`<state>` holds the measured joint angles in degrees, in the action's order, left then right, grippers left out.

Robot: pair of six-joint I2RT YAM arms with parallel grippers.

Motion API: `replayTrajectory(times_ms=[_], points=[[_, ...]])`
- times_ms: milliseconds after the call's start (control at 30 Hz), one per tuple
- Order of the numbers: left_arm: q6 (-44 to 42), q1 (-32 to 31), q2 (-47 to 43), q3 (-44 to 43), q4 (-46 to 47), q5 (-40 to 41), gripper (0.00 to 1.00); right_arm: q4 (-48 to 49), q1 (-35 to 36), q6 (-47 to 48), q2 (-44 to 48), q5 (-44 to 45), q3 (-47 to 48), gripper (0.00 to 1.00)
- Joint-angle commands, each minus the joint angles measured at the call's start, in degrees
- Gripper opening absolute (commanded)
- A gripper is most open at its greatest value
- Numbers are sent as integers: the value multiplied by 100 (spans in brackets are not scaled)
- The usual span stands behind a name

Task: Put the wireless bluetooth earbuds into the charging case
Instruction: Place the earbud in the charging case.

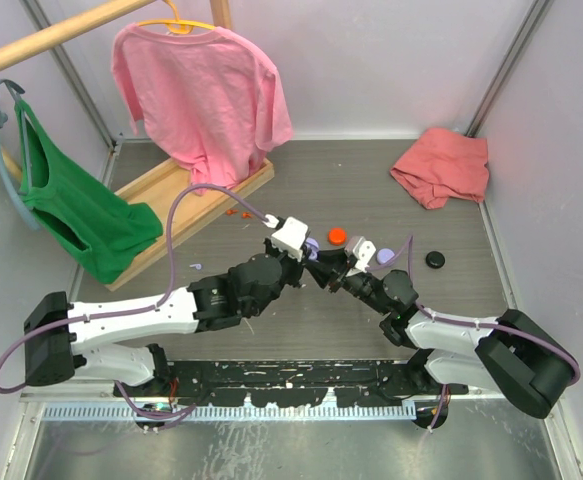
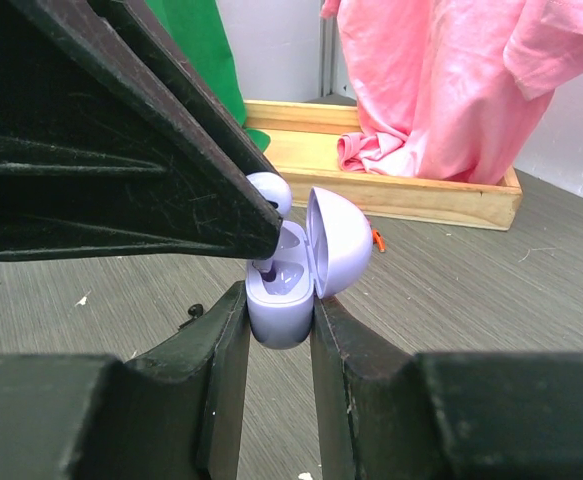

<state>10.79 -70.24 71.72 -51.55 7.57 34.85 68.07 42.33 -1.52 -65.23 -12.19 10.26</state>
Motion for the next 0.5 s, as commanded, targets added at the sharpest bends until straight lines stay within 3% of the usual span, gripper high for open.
replayTrajectory(times_ms=[0,467], points=[[-322,-147,54,-18,303,317,1,567,2,119,177,189,12,1],[-437,-421,434,-91,337,644,3,585,-1,134,175,230,-12,1]])
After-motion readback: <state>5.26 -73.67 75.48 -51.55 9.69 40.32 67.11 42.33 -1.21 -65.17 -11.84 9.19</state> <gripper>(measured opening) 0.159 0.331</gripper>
